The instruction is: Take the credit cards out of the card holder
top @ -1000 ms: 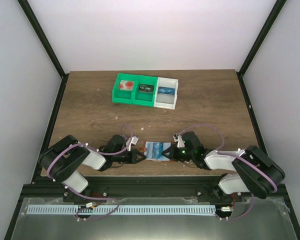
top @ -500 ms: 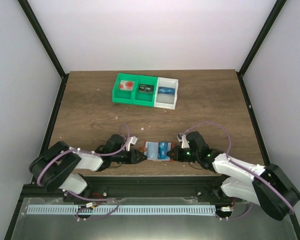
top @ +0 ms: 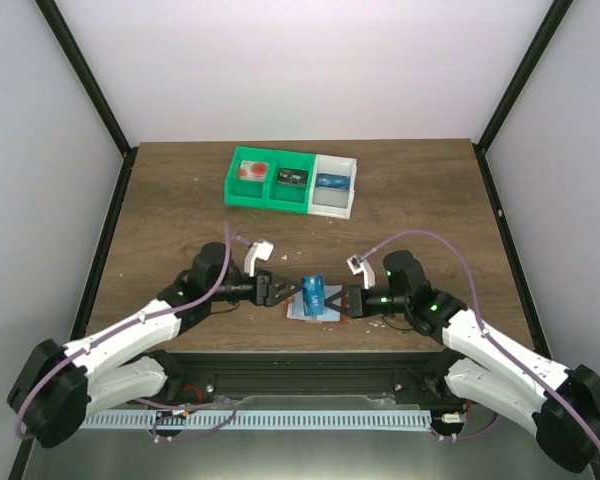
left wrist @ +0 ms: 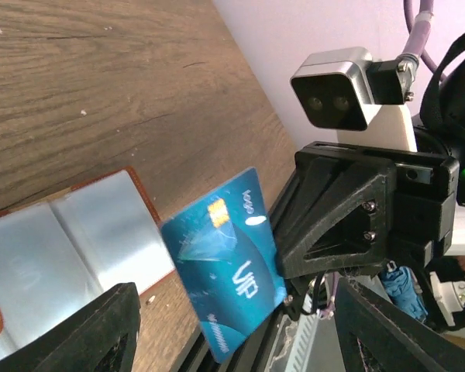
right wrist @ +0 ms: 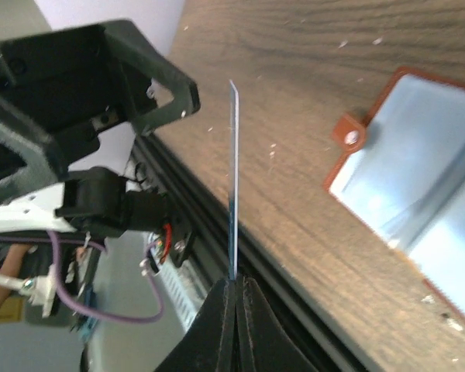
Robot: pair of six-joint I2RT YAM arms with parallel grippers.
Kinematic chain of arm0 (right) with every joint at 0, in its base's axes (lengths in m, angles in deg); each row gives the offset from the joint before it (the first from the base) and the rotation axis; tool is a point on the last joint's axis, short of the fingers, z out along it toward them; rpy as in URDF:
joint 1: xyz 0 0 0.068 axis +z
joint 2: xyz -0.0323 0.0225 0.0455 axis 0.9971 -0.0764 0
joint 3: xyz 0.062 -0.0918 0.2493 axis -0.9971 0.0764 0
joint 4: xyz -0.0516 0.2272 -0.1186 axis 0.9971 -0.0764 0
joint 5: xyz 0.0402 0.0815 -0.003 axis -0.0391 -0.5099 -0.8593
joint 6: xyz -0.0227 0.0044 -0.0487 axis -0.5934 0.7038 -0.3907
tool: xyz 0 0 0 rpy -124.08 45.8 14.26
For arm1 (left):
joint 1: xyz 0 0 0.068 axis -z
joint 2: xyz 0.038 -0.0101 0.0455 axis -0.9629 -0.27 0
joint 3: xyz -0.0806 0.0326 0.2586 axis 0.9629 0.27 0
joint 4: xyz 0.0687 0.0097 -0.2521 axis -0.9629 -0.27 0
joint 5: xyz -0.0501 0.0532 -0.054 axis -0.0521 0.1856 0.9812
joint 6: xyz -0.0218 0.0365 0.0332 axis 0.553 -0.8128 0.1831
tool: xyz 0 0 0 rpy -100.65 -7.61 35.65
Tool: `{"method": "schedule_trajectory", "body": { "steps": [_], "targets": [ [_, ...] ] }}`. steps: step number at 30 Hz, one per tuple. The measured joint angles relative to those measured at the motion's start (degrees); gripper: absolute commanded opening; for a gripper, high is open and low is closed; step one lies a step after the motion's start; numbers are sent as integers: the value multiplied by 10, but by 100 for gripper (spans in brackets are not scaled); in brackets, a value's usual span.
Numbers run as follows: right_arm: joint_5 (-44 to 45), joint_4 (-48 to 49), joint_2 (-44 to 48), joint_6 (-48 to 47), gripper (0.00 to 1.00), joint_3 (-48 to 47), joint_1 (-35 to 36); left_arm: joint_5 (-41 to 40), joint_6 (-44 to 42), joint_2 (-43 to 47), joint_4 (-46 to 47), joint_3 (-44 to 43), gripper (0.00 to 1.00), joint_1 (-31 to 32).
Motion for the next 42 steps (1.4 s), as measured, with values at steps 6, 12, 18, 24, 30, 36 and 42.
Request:
{"method": "schedule_trajectory", "body": {
  "steps": [6,12,18,24,30,36,42],
  "targets": [
    [-92,16,10,-3,1,2,0,26,-21,68,-74,-1,68,-33],
    [-178,79,23,13,0,31,0,95,-22,108,-92,17,64,-69],
    [-215,115,8,23,1,33,0,192,9,85,-51,41,63,-68],
    [-229,134,-16,26,1,34,0,239,24,51,-23,42,51,-68],
    [-241,154,-27,29,1,34,0,260,43,27,10,42,32,-68],
    [-257,168,-31,31,1,40,0,268,62,3,38,43,3,-68],
    [-260,167,-36,32,13,43,0,273,80,4,66,44,0,-69]
  ]
}}
